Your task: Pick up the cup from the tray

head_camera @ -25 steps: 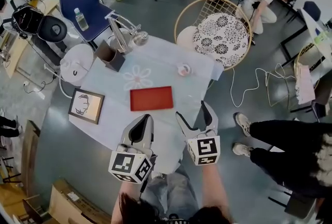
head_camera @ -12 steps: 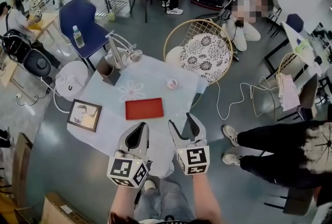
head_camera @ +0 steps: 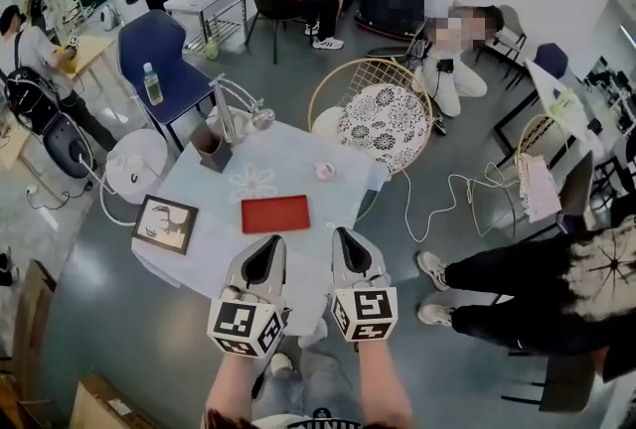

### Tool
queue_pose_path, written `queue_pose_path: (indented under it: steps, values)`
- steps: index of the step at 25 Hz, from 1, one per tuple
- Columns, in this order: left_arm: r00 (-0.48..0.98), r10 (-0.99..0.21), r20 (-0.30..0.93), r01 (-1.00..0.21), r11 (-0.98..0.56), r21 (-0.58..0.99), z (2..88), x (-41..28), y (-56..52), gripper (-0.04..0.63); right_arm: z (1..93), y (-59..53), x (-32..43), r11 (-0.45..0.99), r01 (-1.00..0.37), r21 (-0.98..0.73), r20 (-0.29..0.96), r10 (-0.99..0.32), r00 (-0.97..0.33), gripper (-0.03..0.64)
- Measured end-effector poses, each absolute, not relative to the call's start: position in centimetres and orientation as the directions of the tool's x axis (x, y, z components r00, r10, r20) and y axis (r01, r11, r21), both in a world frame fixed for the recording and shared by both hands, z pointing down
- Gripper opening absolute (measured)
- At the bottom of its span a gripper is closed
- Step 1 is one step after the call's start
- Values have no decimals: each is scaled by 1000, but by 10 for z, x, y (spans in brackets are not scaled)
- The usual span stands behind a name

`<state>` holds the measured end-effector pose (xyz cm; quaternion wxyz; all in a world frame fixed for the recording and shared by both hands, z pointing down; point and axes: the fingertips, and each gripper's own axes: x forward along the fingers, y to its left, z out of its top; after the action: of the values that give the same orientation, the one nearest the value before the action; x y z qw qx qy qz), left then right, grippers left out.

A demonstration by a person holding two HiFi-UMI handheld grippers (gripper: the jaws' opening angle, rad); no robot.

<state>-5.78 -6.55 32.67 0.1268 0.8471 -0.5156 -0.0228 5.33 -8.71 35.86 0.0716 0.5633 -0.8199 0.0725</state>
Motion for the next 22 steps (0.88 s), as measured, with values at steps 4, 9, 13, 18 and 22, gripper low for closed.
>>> queue_pose_path:
  steps: [4,9,13,18,22]
  values:
    - [468,-880,81,-864,-436,251,316,-62,-55,0,349,-74,43,386,-921,-45,211,-898,-387,20]
    - [462,-885,61,-871,-439,221,299,-73,-46,0,340,-60,31,428,-902,-60,228,-873,-430,20]
    - [461,-886,47,-871,-442,212,290,-78,-36,0,331,-52,22,438,-898,-48,226,-871,-437,18]
    - [464,-885,34,-871,-448,199,281,-79,-23,0,320,-41,16,439,-898,-24,221,-874,-433,18]
    - [465,-884,41,-872,-449,195,286,-79,-15,0,318,-34,14,444,-896,0,220,-874,-433,18]
